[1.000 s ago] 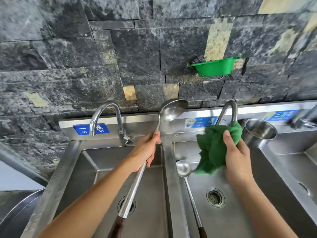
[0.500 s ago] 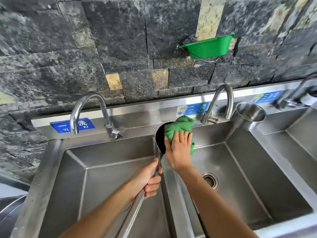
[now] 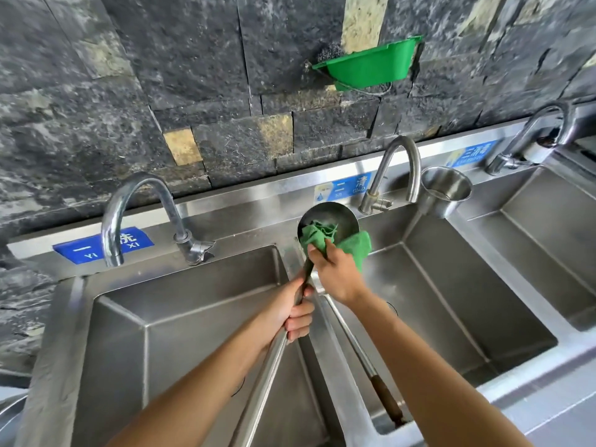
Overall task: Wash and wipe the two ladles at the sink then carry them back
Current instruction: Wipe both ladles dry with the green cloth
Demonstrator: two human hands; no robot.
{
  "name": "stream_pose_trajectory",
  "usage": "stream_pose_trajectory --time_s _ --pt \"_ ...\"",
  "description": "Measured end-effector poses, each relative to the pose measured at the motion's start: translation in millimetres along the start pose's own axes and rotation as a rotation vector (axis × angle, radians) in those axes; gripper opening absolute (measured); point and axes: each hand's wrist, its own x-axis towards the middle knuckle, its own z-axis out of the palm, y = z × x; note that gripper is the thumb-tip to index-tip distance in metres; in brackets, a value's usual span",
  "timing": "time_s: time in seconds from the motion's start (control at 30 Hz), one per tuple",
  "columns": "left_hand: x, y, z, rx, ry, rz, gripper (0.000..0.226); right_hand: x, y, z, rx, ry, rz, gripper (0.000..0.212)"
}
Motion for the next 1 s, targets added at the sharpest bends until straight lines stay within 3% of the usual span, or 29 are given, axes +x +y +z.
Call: stream_pose_trajectory --time_s 0.13,0.23,0.5,0.7,0.77,0.87,1.0 --pt "23 10 12 -0.115 -0.020 0.130 0.049 -23 -2 -38 0.658 0.165 0.180 0.023" --pt "44 20 26 -0.163 0.023 0.283 0.051 -47 6 -66 0.815 0.116 0.288 0.033" --pt "112 25 70 -0.433 -0.067 0.389 0.052 -71 57 -102 0.576 -0.422 0.324 0.032" --pt "167 -7 107 -0.723 -0.053 0.387 0.049 -44 115 -152 0.554 -0.573 0.444 0.040" --pt "185 -19 120 -0.744 0.022 0.320 0.049 -33 132 -167 0.550 -0.582 0.432 0.039" --pt "214 -41 135 -0.583 0.278 0.147 0.050 -21 158 -187 0.551 -0.638 0.425 0.035" --pt "240 -70 143 -0.138 0.490 0.011 0.045 -6 198 -203 0.517 -0.705 0.514 0.044"
